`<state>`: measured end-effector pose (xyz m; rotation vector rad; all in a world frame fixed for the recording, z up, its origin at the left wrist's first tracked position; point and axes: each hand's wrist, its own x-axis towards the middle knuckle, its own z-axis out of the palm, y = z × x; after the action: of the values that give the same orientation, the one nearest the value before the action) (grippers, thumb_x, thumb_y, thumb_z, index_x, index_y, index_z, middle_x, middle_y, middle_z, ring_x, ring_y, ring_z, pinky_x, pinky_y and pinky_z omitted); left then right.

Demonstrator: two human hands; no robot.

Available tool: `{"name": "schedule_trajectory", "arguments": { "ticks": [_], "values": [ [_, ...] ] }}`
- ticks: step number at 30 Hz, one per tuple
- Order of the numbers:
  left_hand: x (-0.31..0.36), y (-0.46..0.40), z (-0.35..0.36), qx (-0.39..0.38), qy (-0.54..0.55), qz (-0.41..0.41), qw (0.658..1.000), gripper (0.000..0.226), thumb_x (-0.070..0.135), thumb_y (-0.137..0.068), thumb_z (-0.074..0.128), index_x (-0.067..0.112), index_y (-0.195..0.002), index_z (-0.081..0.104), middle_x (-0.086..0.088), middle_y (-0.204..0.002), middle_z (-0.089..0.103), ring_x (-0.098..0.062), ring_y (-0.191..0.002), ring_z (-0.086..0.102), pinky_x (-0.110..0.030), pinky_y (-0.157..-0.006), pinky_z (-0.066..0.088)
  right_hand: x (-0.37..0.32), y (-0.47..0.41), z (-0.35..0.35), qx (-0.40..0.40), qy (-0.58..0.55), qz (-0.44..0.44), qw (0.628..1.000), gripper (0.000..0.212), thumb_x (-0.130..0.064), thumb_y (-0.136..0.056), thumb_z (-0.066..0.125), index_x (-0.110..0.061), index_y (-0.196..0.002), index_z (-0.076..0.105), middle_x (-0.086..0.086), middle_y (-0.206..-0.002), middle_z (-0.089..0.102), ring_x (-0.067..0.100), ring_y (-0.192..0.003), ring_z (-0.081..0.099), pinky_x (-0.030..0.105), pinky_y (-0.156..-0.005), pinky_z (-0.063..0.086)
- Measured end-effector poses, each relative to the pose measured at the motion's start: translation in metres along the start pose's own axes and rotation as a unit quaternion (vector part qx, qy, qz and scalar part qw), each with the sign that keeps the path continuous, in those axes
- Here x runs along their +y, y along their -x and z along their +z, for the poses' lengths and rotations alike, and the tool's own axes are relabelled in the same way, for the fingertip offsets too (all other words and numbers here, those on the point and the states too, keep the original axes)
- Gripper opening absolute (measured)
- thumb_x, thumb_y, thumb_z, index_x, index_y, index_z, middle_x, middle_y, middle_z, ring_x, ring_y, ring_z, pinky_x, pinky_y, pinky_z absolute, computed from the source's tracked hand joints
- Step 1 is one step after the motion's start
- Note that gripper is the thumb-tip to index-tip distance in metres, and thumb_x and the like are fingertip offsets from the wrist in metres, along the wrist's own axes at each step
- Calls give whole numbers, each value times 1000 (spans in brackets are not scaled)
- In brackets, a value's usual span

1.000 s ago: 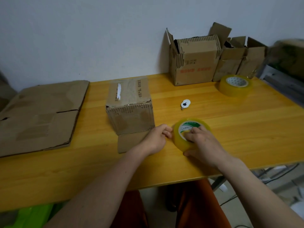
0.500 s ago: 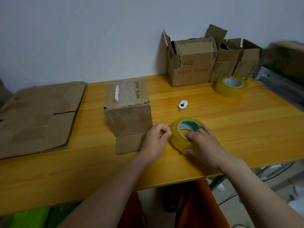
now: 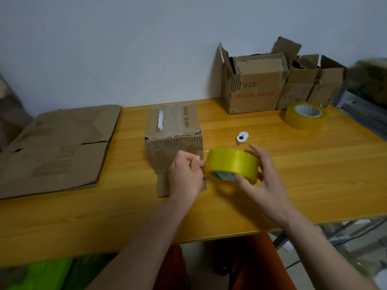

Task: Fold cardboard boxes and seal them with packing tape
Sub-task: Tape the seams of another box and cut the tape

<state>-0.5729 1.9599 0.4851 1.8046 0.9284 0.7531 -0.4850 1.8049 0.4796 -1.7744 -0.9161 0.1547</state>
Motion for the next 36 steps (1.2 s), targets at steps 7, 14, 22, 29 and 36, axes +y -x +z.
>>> {"name": "schedule_trajectory", "arguments": {
  "ticks": [7,14,22,29,36],
  "values": [
    [11,18,-5,-16,166,-42,985,14,10,-99,50,17,-87,52,-8,-83,70,-16,-70,72,-38,-71,60,-3,-15,34,137,-344,177,912,26,-2,-83,67,-17,-104,66,4,-93,71,28,-90,68,30,-66,55],
    [10,17,-32,-20,207,-20,978,10,6,-89,65,7,-80,63,-4,-71,68,-11,-66,66,-25,-67,57,-15,-24,35,104,-335,166,922,21,-2,-90,58,-5,-110,63,20,-99,69,35,-85,69,37,-64,58],
    [5,4,-83,39,187,-34,981,7,13,-91,64,6,-90,65,-1,-75,67,-8,-67,63,-16,-62,52,-22,-42,17,141,-176,100,969,41,7,-90,54,-24,-116,52,7,-112,59,25,-99,61,25,-61,58],
    [3,-4,-95,20,195,-61,979,11,17,-92,64,7,-86,63,-3,-78,63,-9,-67,54,-16,-60,49,-26,-48,21,150,67,-15,986,35,6,-83,57,-7,-115,56,4,-106,47,29,-103,51,27,-82,41],
    [-1,-28,-124,90,162,-83,979,13,20,-91,66,7,-90,67,-1,-79,63,-10,-71,56,-23,-69,50,-33,-61,-2,129,264,0,956,46,3,-84,56,-6,-127,43,22,-114,55,42,-99,52,37,-68,33]
  ]
}}
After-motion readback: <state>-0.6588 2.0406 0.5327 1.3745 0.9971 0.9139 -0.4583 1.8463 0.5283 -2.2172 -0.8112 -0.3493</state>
